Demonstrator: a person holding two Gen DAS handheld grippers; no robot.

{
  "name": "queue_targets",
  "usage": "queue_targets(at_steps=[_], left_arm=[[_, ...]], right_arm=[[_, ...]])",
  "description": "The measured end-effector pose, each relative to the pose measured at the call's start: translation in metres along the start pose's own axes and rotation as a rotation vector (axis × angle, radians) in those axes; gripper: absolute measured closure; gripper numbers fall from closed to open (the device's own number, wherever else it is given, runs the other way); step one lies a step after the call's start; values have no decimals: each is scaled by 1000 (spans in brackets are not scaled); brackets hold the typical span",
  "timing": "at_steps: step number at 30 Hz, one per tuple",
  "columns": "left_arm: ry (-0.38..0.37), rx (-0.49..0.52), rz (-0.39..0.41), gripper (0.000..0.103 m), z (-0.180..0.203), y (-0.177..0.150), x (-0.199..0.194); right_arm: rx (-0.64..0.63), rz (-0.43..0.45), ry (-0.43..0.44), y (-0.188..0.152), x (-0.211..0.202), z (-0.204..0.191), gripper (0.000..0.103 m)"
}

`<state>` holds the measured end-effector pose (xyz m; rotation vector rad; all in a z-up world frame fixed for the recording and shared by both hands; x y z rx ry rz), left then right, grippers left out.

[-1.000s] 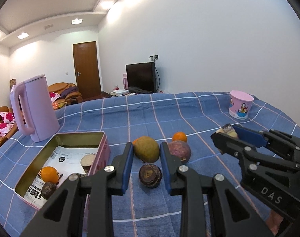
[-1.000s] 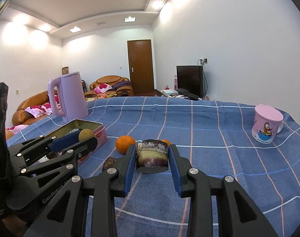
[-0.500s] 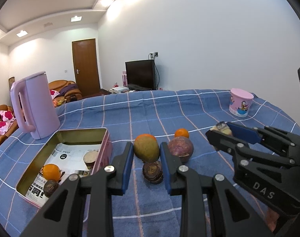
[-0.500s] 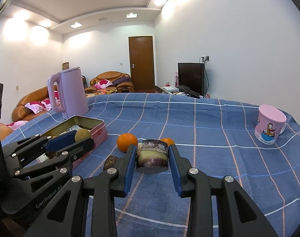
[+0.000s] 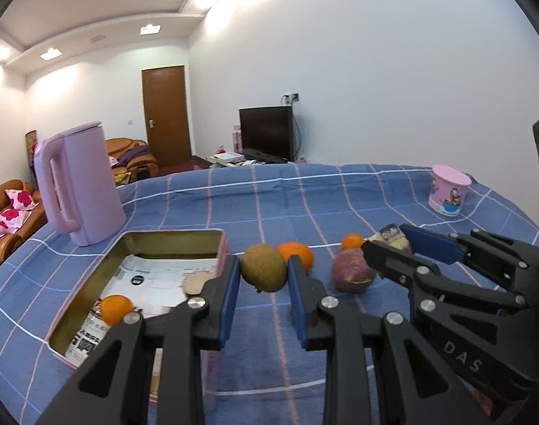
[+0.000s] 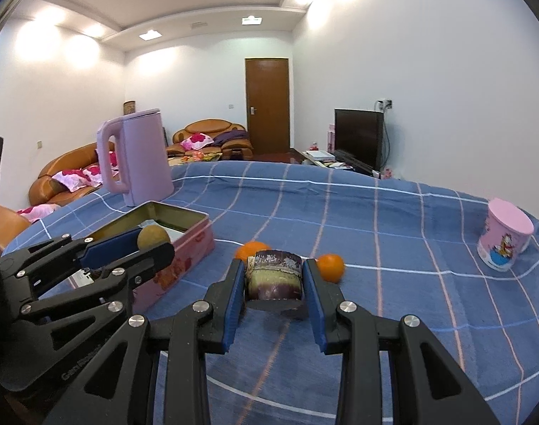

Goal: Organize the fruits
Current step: 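Carry the yellow-brown fruit with the left gripper while the right carries the cylinder to the tin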

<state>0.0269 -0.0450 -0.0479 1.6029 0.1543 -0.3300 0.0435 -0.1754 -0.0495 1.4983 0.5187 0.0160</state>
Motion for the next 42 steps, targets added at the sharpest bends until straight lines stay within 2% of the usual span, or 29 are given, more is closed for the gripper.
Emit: queue_targets(at_steps=[23,42], left_arm=[[144,-91,-62,74,-82,-2,16],[199,-111,-127,74,-123,-11,36]], right_arm=[[-69,-11,113,17,35,-63,68],[-104,-58,198,14,68,-111,67]])
Point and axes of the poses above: each gripper's, at about its wrist camera, not at the fingertips, and x roughly the way its jaws point, z to its right, y to its top, the point moved 1 cm from there along x, roughly the way its jaws point, and after that the axes turned 8 degrees about z, right-handed, at the moved point
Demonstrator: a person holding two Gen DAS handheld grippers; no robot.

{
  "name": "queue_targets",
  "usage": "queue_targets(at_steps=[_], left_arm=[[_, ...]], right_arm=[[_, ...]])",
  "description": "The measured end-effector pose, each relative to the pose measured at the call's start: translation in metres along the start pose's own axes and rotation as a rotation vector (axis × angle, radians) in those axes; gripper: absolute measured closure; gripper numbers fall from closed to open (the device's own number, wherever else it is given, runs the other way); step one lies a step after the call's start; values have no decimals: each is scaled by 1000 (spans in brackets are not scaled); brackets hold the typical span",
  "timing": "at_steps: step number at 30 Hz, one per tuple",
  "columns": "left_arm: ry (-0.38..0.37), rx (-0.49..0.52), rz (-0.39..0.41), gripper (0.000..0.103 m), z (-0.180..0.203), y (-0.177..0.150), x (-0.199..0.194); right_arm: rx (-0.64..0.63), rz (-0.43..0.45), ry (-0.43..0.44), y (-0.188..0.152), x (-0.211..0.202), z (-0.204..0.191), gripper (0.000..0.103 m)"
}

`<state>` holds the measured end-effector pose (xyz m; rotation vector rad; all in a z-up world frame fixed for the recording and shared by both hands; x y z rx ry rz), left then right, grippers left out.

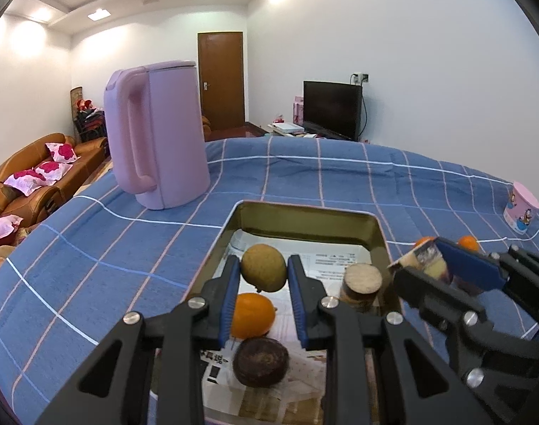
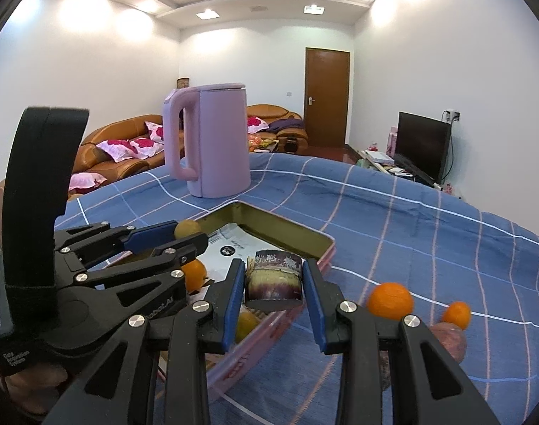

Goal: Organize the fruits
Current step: 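Carry the yellow-brown fruit with the left gripper while the right carries the cylinder to the tin, then open the left gripper to drop the fruit while the right releases the cylinder into the tin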

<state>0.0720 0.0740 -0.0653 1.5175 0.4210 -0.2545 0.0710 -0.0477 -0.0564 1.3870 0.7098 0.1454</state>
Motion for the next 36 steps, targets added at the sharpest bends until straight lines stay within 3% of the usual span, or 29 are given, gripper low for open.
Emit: queue_targets(at_steps=[17,27,33,35,36], left_arm=[[37,0,-83,74,-15,-1,29],[58,6,-80,72,-15,-1,28],[60,4,-68,56,-15,1,22],[76,-7,-56,28,-17,2,18],[76,-14,-46,25,-18,3,16]], right_arm=[[15,-87,38,-9,25,-7,67],[35,-120,71,-10,33,-4,67],[46,-108,64,-9,30,-2,63],[50,-99,47,-9,26,0,53],[58,-92,42,-9,23,3,50]])
Point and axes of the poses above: each gripper's, at about its wrist camera, not at the fingertips, and x roughly the way its jaws point, z to its right, y to its top, the point moved 1 cm from there along x, roughly the way its jaws point, and after that the axes turned 8 degrees about z, right-handed, at the moved point
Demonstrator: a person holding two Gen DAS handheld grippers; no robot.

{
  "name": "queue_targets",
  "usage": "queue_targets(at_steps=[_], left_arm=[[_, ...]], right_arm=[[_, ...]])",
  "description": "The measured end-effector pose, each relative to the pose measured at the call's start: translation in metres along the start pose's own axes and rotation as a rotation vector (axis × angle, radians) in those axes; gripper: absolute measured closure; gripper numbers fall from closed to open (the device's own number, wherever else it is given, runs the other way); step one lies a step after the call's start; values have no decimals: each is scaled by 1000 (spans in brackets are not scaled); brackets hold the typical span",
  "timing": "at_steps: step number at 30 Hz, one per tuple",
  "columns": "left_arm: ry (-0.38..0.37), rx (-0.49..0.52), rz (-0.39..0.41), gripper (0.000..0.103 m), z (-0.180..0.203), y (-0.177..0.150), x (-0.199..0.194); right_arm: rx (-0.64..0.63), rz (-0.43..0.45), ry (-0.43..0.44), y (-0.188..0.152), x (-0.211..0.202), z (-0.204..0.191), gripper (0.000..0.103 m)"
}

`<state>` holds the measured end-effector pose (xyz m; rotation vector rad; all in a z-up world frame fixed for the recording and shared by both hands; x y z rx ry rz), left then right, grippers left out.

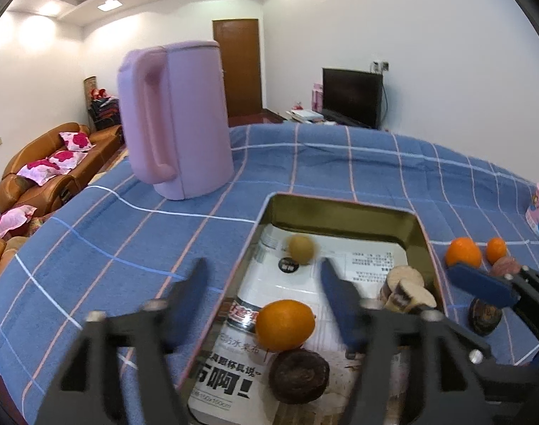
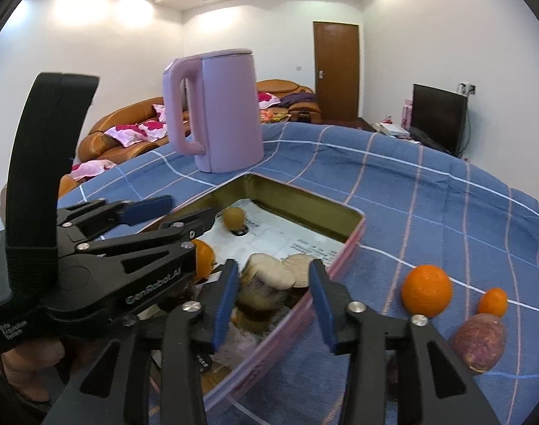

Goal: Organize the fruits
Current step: 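Open the left gripper to drop the fruit while the right releases the cylinder into the tin, then close the right gripper around the large purple fruit on the table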

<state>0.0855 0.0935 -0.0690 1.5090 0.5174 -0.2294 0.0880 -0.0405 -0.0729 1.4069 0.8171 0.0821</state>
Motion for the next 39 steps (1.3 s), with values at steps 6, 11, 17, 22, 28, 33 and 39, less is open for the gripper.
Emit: queue_targets(at_steps=[6,11,17,22,28,33,39], left_arm=[[-48,20,38,24,15,6,-18],[-90,31,53,24,37,9,-28],[-136,62,54,24,72,8,-34],[-147,109,50,24,98,4,-33],[-141,116,31,24,103,1,-24],[-144,120,32,24,105,0,-24],[-165,134,40,24,112,-1,-29]], right_arm=[[-14,39,-61,-2,-34,20,39],[-2,38,-193,-9,-65,60,39],[93,27,-296,-20,-85,107,39],[132,-14,-305,-27,-73,122,39],[178,-74,-307,-29,-50,131,39],[234,-144,-276,-33,-33,139,39],[275,-152,-229,-39,-38,141,53]])
Point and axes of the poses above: each gripper's, at about its wrist camera, not at the fingertips, and x roughly the way its jaws point, z to its right, y to its top, the point moved 1 cm from there along x, roughly the way its jaws point, and after that the axes turned 8 degrees about z, right-handed, at the moved point
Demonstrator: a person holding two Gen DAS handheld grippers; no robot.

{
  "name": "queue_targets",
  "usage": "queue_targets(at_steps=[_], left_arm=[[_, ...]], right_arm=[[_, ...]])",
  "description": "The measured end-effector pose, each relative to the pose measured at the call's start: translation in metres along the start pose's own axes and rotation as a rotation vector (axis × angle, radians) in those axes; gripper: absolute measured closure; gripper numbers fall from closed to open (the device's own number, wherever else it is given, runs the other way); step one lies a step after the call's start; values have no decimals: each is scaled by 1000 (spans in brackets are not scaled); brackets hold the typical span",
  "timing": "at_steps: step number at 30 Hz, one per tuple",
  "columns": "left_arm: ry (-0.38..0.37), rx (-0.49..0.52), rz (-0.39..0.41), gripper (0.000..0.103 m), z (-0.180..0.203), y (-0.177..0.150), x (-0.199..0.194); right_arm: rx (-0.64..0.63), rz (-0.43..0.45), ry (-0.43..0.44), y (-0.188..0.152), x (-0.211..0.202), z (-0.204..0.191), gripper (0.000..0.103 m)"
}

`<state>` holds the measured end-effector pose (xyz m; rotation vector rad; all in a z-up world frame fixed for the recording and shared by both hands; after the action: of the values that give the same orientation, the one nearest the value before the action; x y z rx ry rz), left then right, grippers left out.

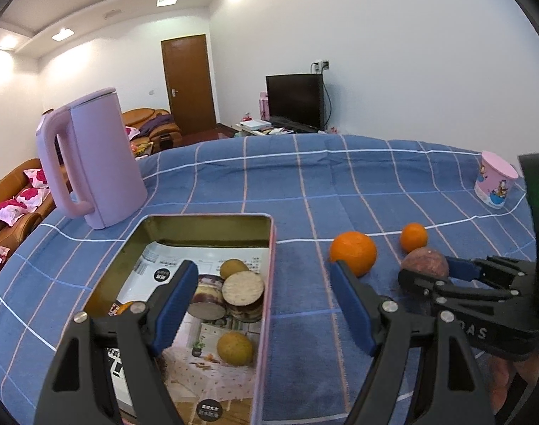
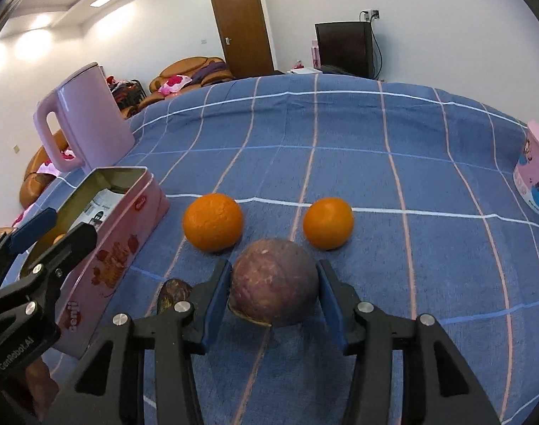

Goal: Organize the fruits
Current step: 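Close the right gripper around the large purple fruit on the table, then grasp a dark mangosteen with the left gripper while the right holds the purple fruit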

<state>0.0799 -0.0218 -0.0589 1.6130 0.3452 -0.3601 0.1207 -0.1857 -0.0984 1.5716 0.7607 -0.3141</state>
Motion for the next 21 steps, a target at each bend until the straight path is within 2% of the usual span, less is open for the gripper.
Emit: queue_targets(at_steps=[4,11,14,19,21], left_arm=[[-29,31,5,24,15,-1,-4],[-98,71,-38,25,42,-8,0],[-121,92,-55,34,51,-9,1],[-195,95,-143,45,62,-15,14],[-217,92,-175,46,65,-19,20]], right_arm=[[-42,66,-83,-6,-24,-1,53],[23,94,-97,-13,-46,21,53],[44,96,-95,-12,-46,26,53],[76,110,-98,-13,-50,32,53],[82,109,-101,-12,-47,31,53]])
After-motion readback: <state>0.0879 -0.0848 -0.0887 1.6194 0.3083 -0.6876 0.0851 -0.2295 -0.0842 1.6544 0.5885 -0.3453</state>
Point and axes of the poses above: each gripper's, at about its wrist camera, not at the fingertips, and x roughly the way its jaws point, z to its right, y to its top, the point moved 1 cm from there along x, roughly the way its jaws point, and after that the axes turned 8 degrees about z, right-handed, at the moved point
